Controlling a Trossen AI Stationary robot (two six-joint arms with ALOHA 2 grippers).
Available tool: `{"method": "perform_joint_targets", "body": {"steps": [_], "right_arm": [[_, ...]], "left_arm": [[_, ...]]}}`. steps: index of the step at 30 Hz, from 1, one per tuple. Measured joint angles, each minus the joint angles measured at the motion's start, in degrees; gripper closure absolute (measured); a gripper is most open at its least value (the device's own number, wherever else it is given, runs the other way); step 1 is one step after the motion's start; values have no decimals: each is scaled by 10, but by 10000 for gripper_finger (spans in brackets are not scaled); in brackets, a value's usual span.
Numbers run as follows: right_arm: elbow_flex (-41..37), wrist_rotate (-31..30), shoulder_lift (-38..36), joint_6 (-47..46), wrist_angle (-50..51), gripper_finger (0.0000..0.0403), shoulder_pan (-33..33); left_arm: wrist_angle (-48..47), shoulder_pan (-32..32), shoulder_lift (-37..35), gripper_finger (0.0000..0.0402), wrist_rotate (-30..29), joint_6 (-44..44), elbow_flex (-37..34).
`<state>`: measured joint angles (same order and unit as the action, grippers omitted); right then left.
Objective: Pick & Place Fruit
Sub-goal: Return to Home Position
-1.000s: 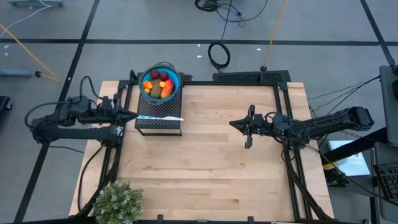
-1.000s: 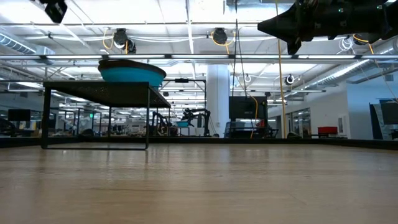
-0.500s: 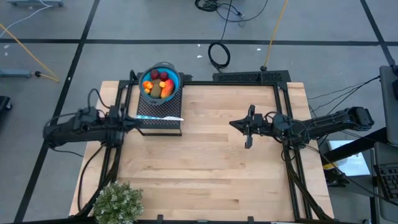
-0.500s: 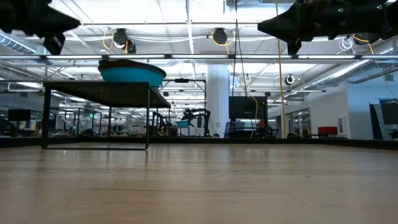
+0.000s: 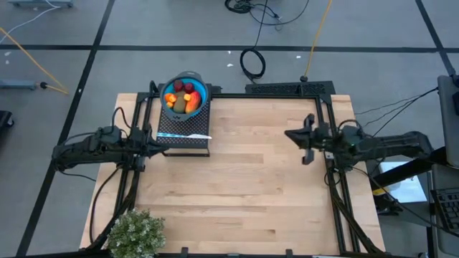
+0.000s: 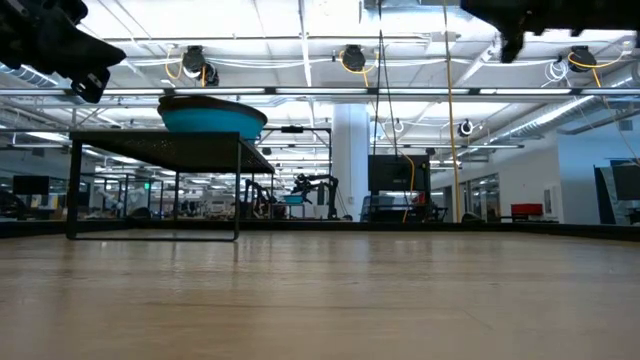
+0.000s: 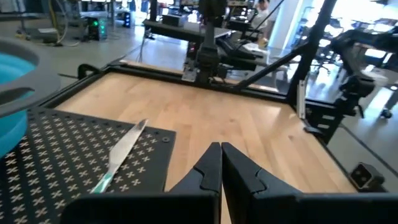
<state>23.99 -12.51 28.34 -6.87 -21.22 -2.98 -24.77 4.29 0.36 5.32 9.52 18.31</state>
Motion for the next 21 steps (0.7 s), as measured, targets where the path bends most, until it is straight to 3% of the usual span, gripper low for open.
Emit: {"method": "perform_joint_targets", "body": {"steps": [5,10,15,21], "right_arm": [[1,-39,-117,-133,200,403,0],[-1,-11,-142,-205,324,403,-1],[-15,6,-130,-132,301,403,-1],[-117,7,-130,-116,135,403,-1]], "left_arm": [[0,0,0,390,7,-4,0],[1,0,0,398,8,-11,0],[47,0,0,393,13,-15,-38],[135,0,0,399,24,1,-102]]}}
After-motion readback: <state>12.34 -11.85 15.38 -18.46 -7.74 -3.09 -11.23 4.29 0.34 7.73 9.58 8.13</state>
